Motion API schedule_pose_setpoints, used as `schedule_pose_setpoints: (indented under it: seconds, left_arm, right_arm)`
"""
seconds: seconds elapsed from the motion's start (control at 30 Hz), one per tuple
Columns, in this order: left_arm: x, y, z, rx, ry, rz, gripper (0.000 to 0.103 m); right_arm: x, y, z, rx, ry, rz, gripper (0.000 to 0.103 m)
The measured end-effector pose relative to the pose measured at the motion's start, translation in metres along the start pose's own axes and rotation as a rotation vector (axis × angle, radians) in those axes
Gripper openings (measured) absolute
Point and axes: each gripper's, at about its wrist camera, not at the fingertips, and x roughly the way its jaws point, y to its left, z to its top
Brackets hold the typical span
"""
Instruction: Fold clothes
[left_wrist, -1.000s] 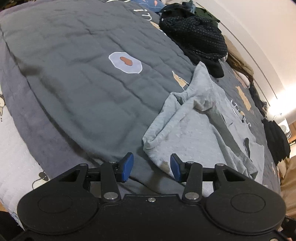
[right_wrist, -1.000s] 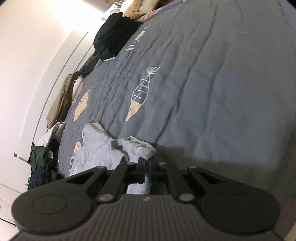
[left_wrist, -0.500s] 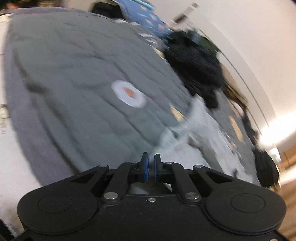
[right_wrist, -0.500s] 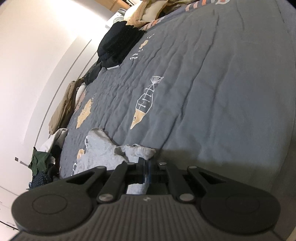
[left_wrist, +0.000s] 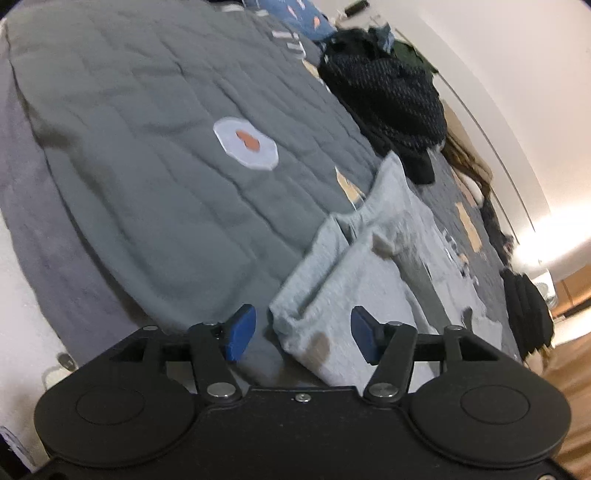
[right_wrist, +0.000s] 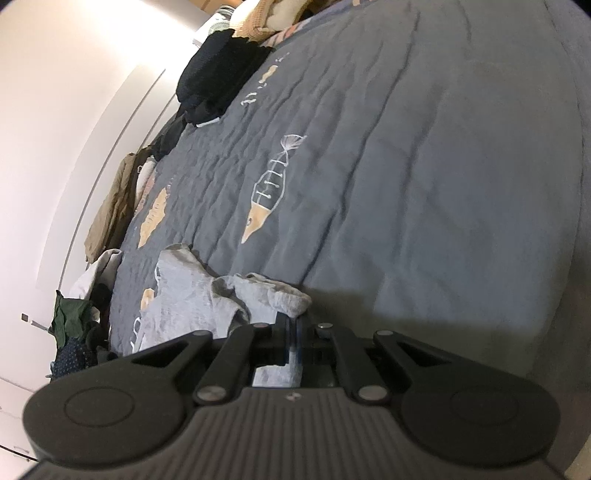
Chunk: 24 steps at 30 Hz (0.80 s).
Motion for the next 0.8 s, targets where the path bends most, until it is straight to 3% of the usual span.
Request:
schedule_pose_setpoints:
  seconds: [0.2, 0.23, 0.27, 0.37, 0.43, 0.6, 0.67, 0.73, 0.8]
  left_arm:
    - [0.009, -0.009, -0.006, 0.06, 0.045, 0.002, 0.056]
    - [0.012, -0.011, -0.007, 0.072, 0.053, 0.002, 0.051]
    - [0.015, -0.013, -0.008, 0.087, 0.054, 0.006, 0.038]
    - [0.021, -0.012, -0.004, 0.083, 0.044, 0.024, 0.015]
    - [0.022, -0.006, -0.001, 0.033, 0.045, 0.01, 0.009]
    - [0.003, 0.01, 0.011, -0.052, -0.059, 0.041, 0.006]
    - [-0.006, 0.016, 0.015, -0.085, -0.105, 0.056, 0.0]
    - [-0.008, 0.025, 0.021, -0.127, -0.101, 0.053, 0.0]
    - [-0.006, 0.024, 0.021, -0.1, -0.065, 0.036, 0.0]
  right_arm:
    - [0.001, 0.002, -0.002, -0.005, -0.001, -0.008, 0.003]
    - [0.001, 0.002, -0.002, -0.006, -0.002, -0.009, 0.003]
    - [0.001, 0.003, -0.002, -0.007, -0.002, -0.009, 0.003]
    - [0.0, 0.003, -0.002, -0.008, -0.008, -0.007, 0.003]
    - [-0.001, 0.002, -0.001, -0.005, -0.012, -0.005, 0.003]
    - [-0.002, 0.0, -0.001, 0.0, -0.028, -0.003, 0.003]
    - [-0.001, 0.001, -0.002, -0.009, -0.026, -0.01, 0.003]
    - [0.0, 0.001, -0.002, -0.018, -0.024, -0.018, 0.003]
    - [0.001, 0.001, -0.002, -0.014, -0.015, -0.022, 0.003]
